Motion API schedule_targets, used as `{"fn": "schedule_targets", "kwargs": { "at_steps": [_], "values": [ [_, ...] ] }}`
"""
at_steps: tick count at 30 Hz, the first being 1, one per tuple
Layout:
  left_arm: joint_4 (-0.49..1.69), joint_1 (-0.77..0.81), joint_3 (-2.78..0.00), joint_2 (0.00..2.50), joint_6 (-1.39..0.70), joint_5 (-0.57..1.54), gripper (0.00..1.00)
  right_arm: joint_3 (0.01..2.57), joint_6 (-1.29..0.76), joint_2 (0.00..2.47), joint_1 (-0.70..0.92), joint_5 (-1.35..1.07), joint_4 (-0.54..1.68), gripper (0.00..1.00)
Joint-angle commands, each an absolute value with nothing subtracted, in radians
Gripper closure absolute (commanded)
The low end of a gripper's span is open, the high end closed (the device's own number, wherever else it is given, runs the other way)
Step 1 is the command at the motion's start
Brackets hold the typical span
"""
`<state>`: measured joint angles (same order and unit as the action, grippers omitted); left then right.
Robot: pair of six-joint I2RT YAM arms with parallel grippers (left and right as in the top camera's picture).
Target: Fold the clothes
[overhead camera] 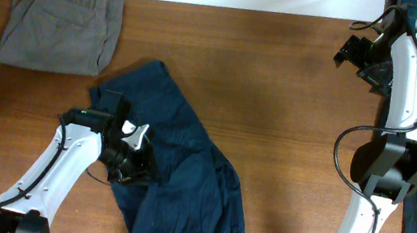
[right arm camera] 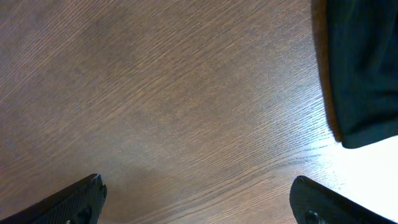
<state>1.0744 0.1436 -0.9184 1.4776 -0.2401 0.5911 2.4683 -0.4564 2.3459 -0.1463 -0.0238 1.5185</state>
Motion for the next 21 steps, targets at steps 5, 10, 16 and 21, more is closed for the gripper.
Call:
{"fn": "schedule_targets", "kwargs": {
  "at_steps": [5, 10, 16, 21],
  "values": [
    [1.117, 0.144, -0.936, 1.452, -0.226, 0.516, 0.18, 2.477, -0.461, 2.310, -0.146, -0.022, 1.522, 0.01],
    [1.127, 0.144, -0.936, 1.452, -0.225, 0.443, 0.01, 2.477, -0.461, 2.310, -0.146, -0.022, 1.522, 0.01],
    [1.182, 0.144, -0.981, 1.446, -0.214, 0.343, 0.01, 2.477, -0.462, 2.310, -0.146, -0.023, 1.507, 0.01],
    [1.254, 0.144, -1.056, 1.388, -0.216, 0.260, 0.01, 2.477, -0.461, 2.310, -0.146, -0.022, 1.452, 0.01]
  ]
}}
